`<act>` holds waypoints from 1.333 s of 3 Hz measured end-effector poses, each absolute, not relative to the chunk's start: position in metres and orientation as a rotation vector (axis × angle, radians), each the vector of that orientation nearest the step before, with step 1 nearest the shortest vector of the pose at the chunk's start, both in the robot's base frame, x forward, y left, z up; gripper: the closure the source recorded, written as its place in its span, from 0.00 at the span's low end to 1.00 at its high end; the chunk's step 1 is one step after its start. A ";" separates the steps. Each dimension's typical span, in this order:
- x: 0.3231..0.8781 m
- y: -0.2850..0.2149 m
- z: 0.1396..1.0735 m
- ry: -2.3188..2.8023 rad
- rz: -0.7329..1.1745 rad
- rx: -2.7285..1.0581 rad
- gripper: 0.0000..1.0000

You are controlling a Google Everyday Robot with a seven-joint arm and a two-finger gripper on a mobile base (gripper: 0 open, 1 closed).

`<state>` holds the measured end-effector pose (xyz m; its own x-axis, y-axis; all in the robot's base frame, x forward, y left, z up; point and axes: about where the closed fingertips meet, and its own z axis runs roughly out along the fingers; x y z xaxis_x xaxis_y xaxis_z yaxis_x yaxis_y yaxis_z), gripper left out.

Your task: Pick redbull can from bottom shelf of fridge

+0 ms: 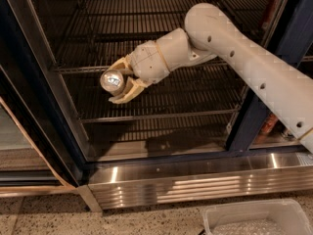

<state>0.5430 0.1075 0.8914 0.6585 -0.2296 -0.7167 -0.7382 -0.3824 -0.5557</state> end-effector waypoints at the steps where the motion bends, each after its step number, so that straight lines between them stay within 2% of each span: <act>1: 0.524 0.105 0.906 0.728 0.649 -1.962 1.00; 3: 0.473 0.083 0.955 0.652 0.560 -2.051 1.00; 4: 0.461 0.059 0.964 0.666 0.577 -2.049 1.00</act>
Offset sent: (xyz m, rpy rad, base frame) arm -0.0775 -0.0199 0.0822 -0.0367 -0.1552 0.1131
